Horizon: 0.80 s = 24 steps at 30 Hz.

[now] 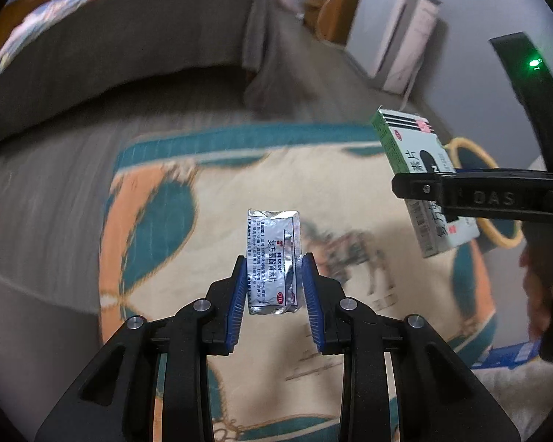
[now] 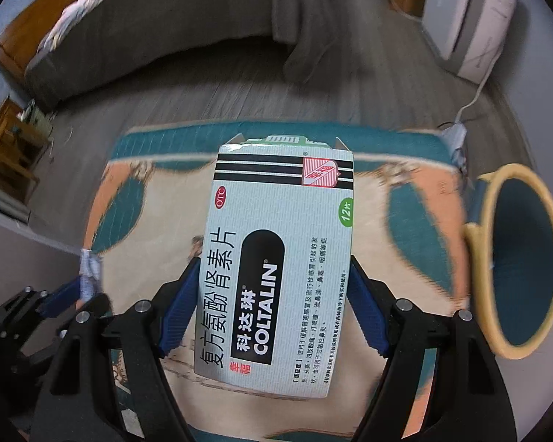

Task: Collect trash
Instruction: 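Carry the sachet and box over the bin and open both tools to drop them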

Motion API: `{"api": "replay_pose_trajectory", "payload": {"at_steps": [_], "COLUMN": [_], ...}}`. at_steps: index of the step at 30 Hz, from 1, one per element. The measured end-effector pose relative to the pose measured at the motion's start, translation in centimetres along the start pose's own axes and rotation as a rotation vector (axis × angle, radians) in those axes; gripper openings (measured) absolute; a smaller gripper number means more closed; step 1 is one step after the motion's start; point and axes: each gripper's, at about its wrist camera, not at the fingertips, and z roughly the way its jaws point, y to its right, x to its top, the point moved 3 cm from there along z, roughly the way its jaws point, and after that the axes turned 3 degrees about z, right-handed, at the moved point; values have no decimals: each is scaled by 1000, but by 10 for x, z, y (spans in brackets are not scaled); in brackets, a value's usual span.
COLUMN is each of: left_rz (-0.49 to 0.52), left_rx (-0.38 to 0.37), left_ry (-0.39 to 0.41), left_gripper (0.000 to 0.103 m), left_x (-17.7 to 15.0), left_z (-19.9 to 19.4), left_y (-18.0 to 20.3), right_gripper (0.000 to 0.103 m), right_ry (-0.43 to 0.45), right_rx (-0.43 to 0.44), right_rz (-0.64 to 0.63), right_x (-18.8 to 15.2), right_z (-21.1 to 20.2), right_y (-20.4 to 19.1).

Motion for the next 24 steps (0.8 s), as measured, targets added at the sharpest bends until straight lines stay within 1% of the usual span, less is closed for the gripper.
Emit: {"api": "replay_pose_trajectory", "payload": {"at_steps": [2,6,8,9,11,13,15,17,19,20,22,24], "left_rz": [32,92,158,210,258,287,278,253,235,252,306,329], "left_rx": [-27,-53,-38,-18,-3,4,-9,-42,-97,-106,-106,-126], "left_ry": [27,63,73,78,84,87,91,87,42,28,32,29], "left_gripper": [31,31,31,31,31,31,31,31,31,31,31,31], "left_x": [14,40,51,59,66,73,76,73,70,70,70,69], "left_z": [-14,-33,-40,-43,-46,-42,-33,-19,2,10,15,21], "left_y": [16,42,57,67,79,91,99,106,120,131,148,161], "right_gripper": [75,75,75,75,75,75,75,75,75,75,75,75], "right_ry": [25,52,57,58,66,71,73,75,72,75,67,88], "right_rx": [-4,-10,-15,-17,-24,-37,-49,-57,-67,-70,-89,-109], "right_rz": [21,60,79,84,85,80,79,87,94,95,84,72], "right_x": [5,9,9,9,8,8,6,4,1,0,-1,-1], "right_z": [-14,-30,-35,-37,-41,-42,-42,-44,-46,-48,-50,-57], "right_y": [17,47,63,69,81,93,104,120,138,146,164,181]}}
